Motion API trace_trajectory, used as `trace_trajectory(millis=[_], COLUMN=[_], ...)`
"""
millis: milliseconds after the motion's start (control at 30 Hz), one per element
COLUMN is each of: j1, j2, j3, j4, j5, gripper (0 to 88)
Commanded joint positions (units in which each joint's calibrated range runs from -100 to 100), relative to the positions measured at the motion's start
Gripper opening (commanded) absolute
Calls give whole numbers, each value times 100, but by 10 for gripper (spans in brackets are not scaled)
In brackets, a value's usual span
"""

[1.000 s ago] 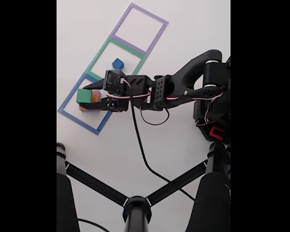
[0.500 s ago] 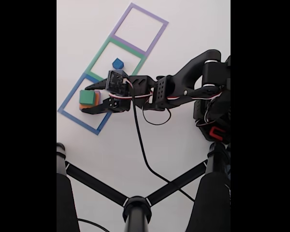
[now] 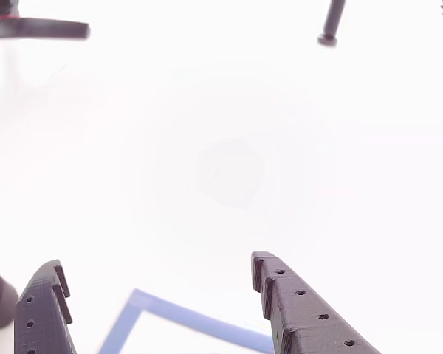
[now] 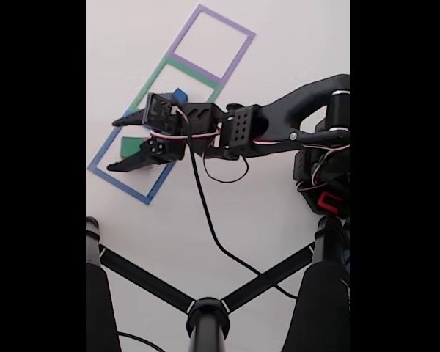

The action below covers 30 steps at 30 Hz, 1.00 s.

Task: Tower of hanoi

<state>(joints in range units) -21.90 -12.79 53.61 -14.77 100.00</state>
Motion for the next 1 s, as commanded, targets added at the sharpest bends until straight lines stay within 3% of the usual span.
trace_trajectory(millis=[0,233,500,700,967], j1=[234,615,1218,1721,2255], j2=[-989,-1509,-1437,-1453,-1894], j3=[-1458,-3358,-6247,-7746,-7756], j4=[2630,5924,9437,10910,11404], j5=[0,0,0,0,0], gripper=[237,44,5,5,5])
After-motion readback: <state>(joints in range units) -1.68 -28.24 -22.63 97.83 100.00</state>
